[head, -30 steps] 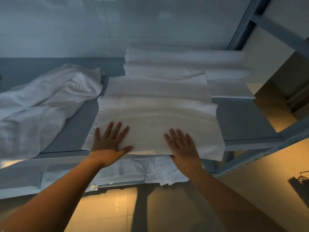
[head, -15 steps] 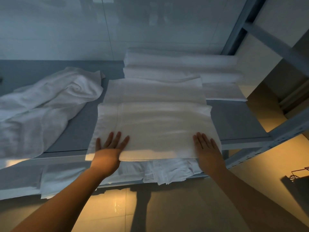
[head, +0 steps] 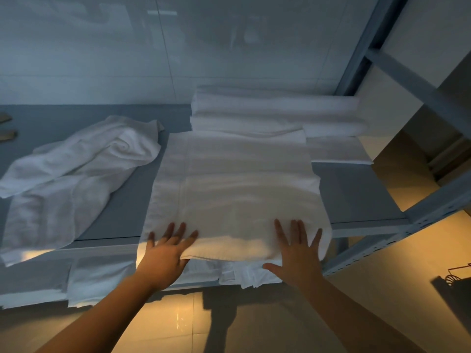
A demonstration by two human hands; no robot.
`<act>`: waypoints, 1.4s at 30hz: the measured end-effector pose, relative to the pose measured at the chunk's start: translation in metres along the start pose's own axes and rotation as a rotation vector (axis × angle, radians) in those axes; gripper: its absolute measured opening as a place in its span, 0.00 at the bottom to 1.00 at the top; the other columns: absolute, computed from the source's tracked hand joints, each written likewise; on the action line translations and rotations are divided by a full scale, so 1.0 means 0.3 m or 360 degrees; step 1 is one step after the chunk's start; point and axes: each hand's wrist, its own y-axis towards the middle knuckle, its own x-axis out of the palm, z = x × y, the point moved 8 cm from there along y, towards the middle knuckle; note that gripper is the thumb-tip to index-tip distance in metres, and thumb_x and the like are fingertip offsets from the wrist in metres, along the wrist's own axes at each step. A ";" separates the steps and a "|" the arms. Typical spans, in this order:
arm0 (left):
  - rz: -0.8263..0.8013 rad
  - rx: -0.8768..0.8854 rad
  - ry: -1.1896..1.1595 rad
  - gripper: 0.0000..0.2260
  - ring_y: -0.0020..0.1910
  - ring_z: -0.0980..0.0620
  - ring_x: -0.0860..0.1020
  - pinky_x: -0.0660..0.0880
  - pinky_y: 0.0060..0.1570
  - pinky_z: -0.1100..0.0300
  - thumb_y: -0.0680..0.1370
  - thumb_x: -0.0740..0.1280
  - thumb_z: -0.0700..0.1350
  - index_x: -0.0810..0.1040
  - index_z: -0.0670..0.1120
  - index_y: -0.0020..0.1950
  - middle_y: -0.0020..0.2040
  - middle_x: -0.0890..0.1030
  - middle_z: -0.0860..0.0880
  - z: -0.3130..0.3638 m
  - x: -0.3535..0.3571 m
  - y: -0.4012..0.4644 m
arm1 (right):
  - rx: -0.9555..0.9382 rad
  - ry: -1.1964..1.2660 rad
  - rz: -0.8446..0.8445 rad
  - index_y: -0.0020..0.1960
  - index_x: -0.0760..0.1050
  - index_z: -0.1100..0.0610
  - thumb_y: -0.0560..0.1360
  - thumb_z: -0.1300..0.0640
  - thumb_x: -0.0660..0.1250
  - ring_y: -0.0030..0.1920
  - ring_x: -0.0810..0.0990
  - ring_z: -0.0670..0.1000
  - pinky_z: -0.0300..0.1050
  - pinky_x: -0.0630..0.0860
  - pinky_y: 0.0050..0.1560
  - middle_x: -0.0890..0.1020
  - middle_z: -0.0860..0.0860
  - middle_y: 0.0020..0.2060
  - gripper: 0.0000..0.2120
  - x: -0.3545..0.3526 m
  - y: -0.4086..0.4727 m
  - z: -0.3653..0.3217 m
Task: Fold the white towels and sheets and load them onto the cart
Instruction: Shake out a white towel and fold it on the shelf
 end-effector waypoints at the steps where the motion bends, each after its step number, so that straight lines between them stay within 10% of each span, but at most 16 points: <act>1: -0.0033 -0.0012 -0.0020 0.25 0.76 0.46 0.38 0.41 0.73 0.37 0.81 0.45 0.62 0.38 0.62 0.75 0.78 0.42 0.52 0.010 -0.002 0.003 | -0.0028 0.0041 0.0041 0.75 0.62 0.54 0.58 0.24 0.67 0.67 0.70 0.67 0.79 0.57 0.62 0.72 0.66 0.66 0.55 -0.008 0.002 -0.052; 10: -0.0097 -0.0098 -0.0112 0.21 0.77 0.46 0.55 0.52 0.72 0.36 0.82 0.48 0.60 0.57 0.63 0.75 0.77 0.59 0.52 0.061 -0.110 -0.006 | -0.0227 0.0277 0.0543 0.66 0.74 0.57 0.61 0.54 0.77 0.60 0.79 0.57 0.73 0.66 0.62 0.81 0.56 0.55 0.35 -0.177 0.026 -0.486; 22: 0.0434 0.0092 -0.0205 0.19 0.67 0.46 0.73 0.69 0.64 0.47 0.80 0.62 0.41 0.72 0.56 0.69 0.69 0.74 0.50 0.035 -0.335 -0.126 | -0.0020 0.0271 0.0895 0.49 0.81 0.64 0.53 0.76 0.76 0.43 0.84 0.61 0.66 0.78 0.49 0.84 0.61 0.46 0.25 -0.239 -0.073 -0.012; 28: 0.0763 0.0200 -0.0219 0.15 0.42 0.44 0.83 0.79 0.35 0.53 0.71 0.73 0.35 0.83 0.50 0.55 0.48 0.84 0.47 0.108 -0.469 -0.212 | 0.0030 0.0297 0.1032 0.46 0.80 0.66 0.56 0.78 0.71 0.36 0.81 0.61 0.53 0.80 0.40 0.83 0.61 0.40 0.19 -0.330 -0.145 0.190; 42: 0.0986 0.0268 0.0041 0.21 0.28 0.48 0.81 0.70 0.22 0.63 0.60 0.78 0.30 0.84 0.48 0.48 0.37 0.84 0.50 0.172 -0.563 -0.361 | 0.0048 0.0271 0.1347 0.44 0.80 0.65 0.67 0.68 0.55 0.34 0.80 0.59 0.52 0.79 0.35 0.81 0.59 0.34 0.16 -0.466 -0.336 0.332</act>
